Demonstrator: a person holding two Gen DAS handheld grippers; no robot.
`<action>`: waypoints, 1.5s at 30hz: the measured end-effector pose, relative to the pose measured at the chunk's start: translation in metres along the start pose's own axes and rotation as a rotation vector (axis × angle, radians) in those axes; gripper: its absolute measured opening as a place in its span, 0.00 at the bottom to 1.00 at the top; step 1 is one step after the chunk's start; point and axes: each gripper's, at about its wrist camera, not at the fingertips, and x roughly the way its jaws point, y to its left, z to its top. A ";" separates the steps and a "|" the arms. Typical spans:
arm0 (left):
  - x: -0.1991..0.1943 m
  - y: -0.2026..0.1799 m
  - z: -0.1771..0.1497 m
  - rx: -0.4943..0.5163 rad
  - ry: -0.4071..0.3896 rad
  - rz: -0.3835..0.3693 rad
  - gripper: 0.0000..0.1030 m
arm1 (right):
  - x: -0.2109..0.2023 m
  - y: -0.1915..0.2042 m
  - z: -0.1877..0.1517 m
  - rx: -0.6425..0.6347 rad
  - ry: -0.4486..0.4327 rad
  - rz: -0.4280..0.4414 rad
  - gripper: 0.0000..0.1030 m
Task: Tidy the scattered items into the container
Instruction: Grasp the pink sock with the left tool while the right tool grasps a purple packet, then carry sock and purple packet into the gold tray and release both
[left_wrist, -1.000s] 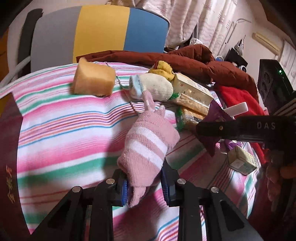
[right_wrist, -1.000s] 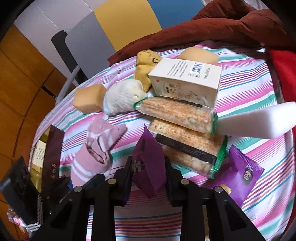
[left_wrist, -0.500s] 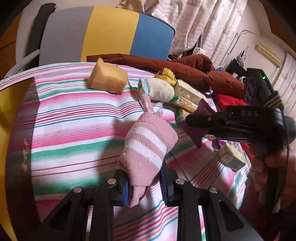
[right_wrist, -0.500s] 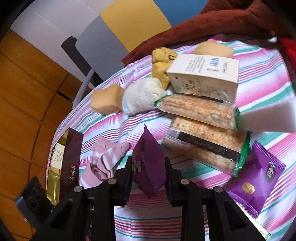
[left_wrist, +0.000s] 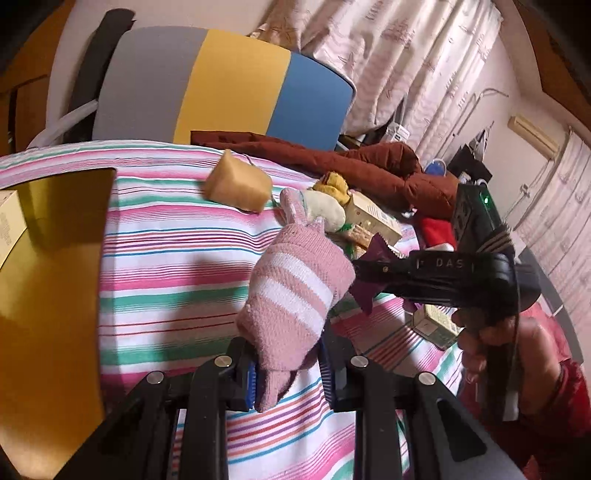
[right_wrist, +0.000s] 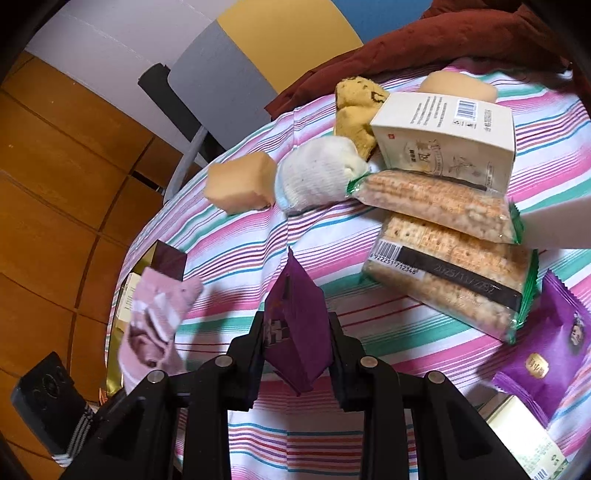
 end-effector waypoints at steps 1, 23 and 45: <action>-0.004 0.003 0.000 -0.013 -0.006 -0.002 0.24 | 0.001 0.002 0.000 -0.008 -0.001 0.002 0.30; -0.083 0.118 0.028 -0.251 -0.123 0.146 0.25 | 0.021 0.139 -0.025 -0.313 -0.011 0.137 0.30; -0.038 0.203 0.058 -0.401 0.023 0.289 0.25 | 0.143 0.262 0.006 -0.512 0.094 0.035 0.30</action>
